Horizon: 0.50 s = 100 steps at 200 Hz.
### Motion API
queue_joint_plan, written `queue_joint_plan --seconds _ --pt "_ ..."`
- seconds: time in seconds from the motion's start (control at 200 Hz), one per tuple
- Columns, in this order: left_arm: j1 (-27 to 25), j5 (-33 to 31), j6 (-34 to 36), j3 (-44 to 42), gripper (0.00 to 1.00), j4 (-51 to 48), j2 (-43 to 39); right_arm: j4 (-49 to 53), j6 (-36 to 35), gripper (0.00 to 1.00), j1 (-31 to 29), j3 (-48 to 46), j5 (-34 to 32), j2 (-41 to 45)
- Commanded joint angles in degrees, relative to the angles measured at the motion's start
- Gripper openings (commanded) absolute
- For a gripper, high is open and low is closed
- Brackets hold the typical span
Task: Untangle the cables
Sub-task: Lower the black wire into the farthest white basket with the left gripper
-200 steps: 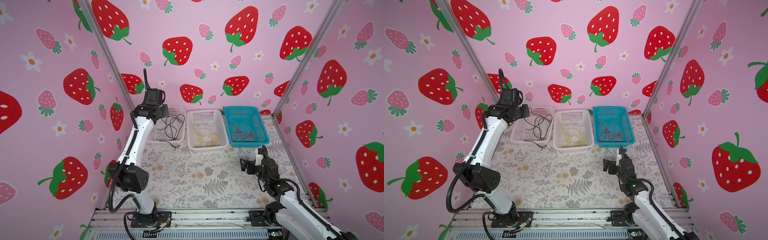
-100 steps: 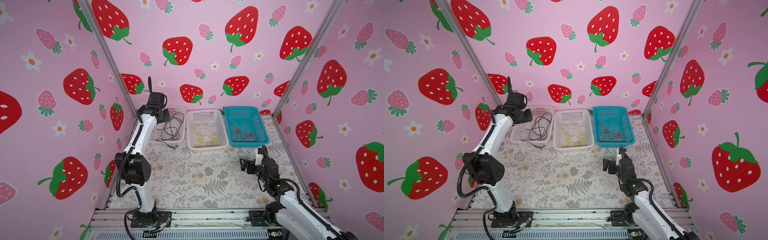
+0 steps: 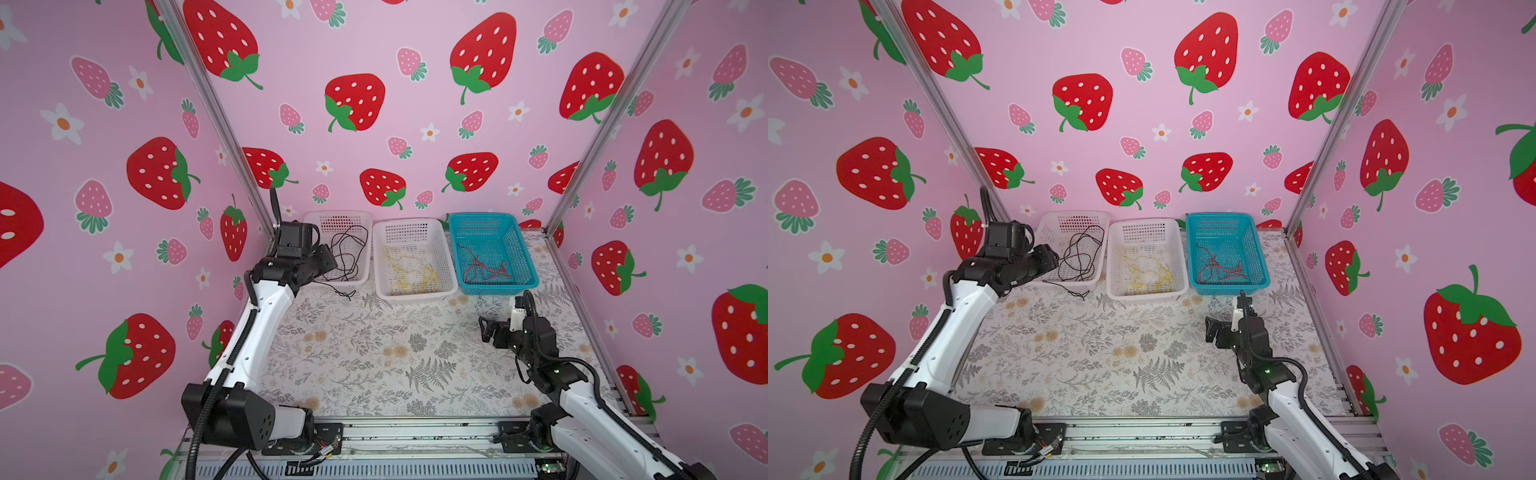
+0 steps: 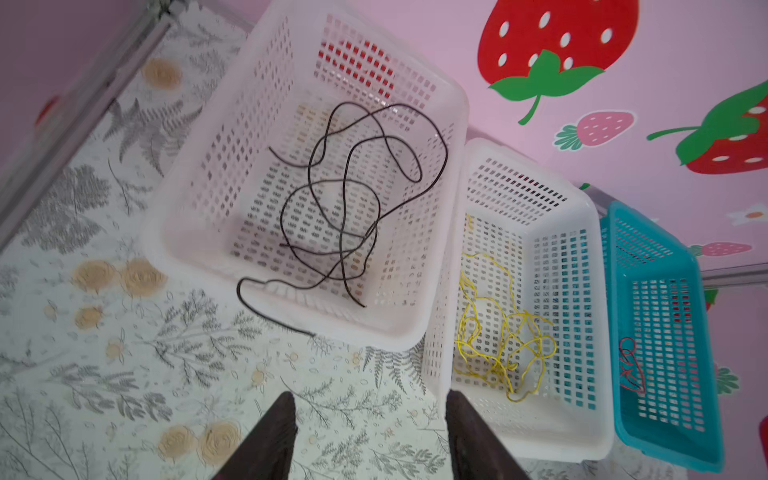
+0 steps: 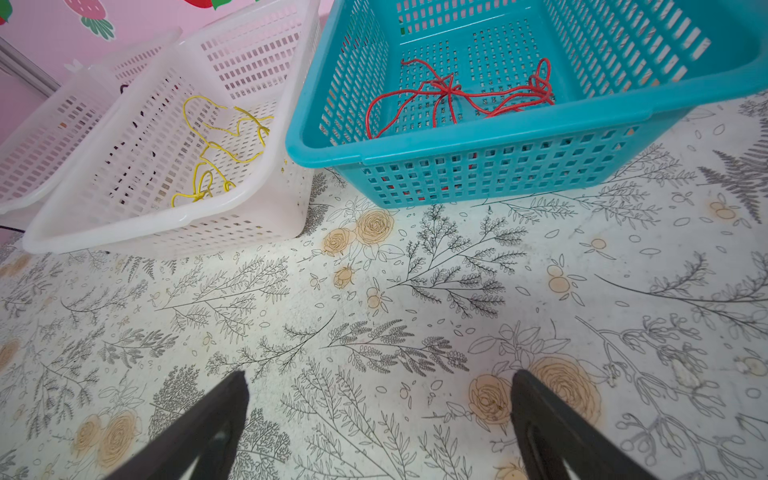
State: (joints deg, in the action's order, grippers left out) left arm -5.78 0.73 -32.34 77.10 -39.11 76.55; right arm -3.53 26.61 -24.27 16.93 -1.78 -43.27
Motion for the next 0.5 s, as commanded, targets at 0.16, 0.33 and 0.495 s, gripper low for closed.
queue_joint_plan --seconds 0.16,0.33,0.495 --pt "-0.26 -3.13 -21.97 -12.71 0.61 3.74 -7.3 -1.11 -0.74 0.99 -0.79 -0.93 0.66 -0.59" --pt "-0.28 -8.09 -27.58 -11.21 0.59 0.66 -5.83 -1.21 -0.61 0.99 -0.95 -1.11 0.44 -0.33" --pt "0.06 -7.7 -31.99 -10.12 0.57 -0.09 -1.73 -0.96 -0.67 0.99 -1.13 -1.11 0.51 -0.2"
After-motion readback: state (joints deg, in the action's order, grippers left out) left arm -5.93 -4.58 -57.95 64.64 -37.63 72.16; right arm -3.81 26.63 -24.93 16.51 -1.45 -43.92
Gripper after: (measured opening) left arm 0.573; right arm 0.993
